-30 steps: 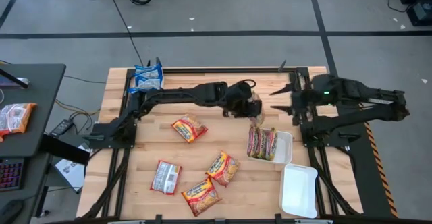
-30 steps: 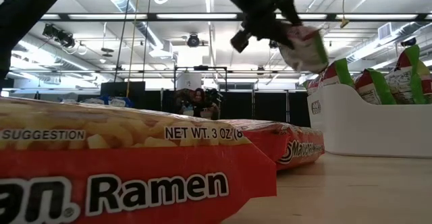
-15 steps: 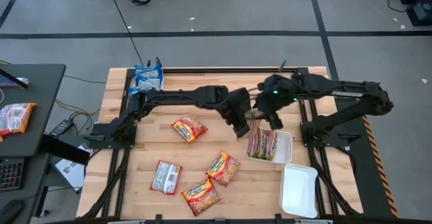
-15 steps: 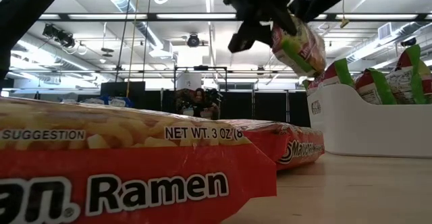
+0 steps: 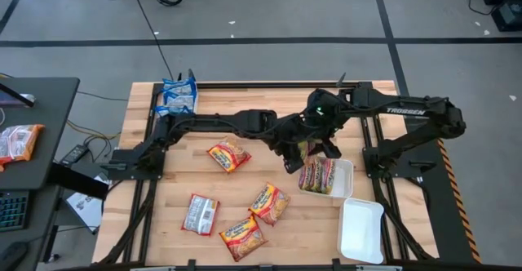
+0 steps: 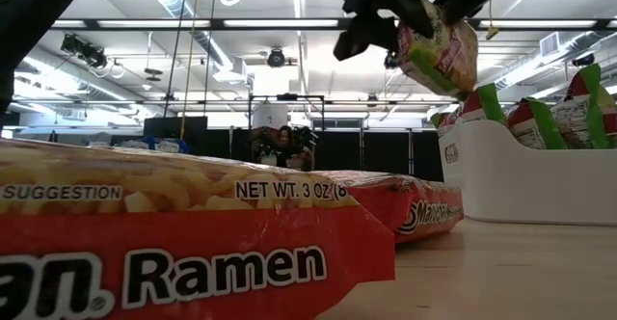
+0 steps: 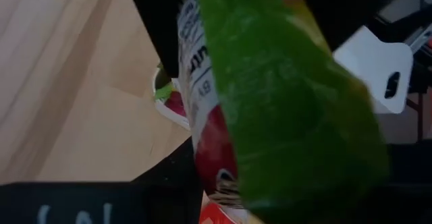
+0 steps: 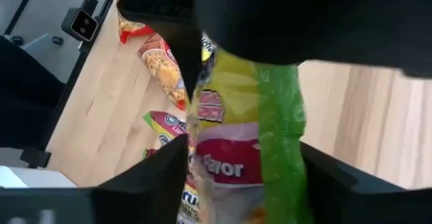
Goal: Sort Maruchan noodles
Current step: Put the green noodle pack into the middle right white bin
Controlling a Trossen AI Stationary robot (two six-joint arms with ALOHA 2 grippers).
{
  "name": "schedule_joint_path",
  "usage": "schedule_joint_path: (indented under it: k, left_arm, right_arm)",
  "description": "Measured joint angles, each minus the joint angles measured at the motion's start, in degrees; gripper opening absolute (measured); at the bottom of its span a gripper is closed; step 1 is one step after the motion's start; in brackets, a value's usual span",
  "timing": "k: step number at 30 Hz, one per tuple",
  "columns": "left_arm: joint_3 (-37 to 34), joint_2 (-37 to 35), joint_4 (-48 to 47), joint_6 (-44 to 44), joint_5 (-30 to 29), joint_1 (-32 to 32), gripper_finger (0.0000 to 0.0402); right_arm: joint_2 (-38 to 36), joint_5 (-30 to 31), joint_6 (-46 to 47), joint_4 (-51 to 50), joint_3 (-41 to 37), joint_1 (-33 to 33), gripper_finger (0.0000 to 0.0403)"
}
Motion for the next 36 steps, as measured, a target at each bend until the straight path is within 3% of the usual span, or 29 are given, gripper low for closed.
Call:
schedule_joint_path:
  k: [5, 10, 14, 17, 23, 27, 31, 36]
  left_arm:
    - [0.0, -1.4, 0.1, -0.6, -0.6, 0.7, 0.015]
    - [0.1, -4.8, -3.0, -2.6, -2.0, 0.7, 0.0194]
    - [0.0, -8.0, -10.0, -1.5, -9.4, 0.7, 0.024]
    - [-0.2, -10.0, -10.2, -1.0, -14.3, 0.7, 0.0268]
    - [-0.2, -10.7, -0.1, 5.9, -21.0, -1.3, 0.0285]
    - [-0.2, -10.6, 11.9, 12.8, -26.0, -2.2, 0.0286]
    - [-0.3, -10.4, 23.9, 17.2, -25.3, -0.8, 0.0286]
    - [-0.3, -10.3, 31.5, 18.4, -19.4, 1.0, 0.0286]
  right_arm:
    - [-2.3, 0.2, -0.1, -0.9, -0.1, -2.3, 0.0133]
    - [-8.1, -1.5, -2.5, -3.6, -0.1, -7.0, 0.0132]
    - [-13.3, -0.6, -2.6, -1.4, -0.1, -11.1, 0.0132]
    - [-16.9, -2.5, 0.1, 3.8, -0.1, -13.7, 0.0132]
    - [-22.1, -11.8, 17.0, 20.4, -0.1, -17.3, 0.0132]
    - [-26.0, -11.4, 21.1, 23.3, -0.1, -17.8, 0.0132]
    - [-28.9, -8.7, 21.4, 22.3, -0.1, -19.2, 0.0132]
    - [-30.2, -9.1, 21.2, 21.4, 0.0, -20.7, 0.0132]
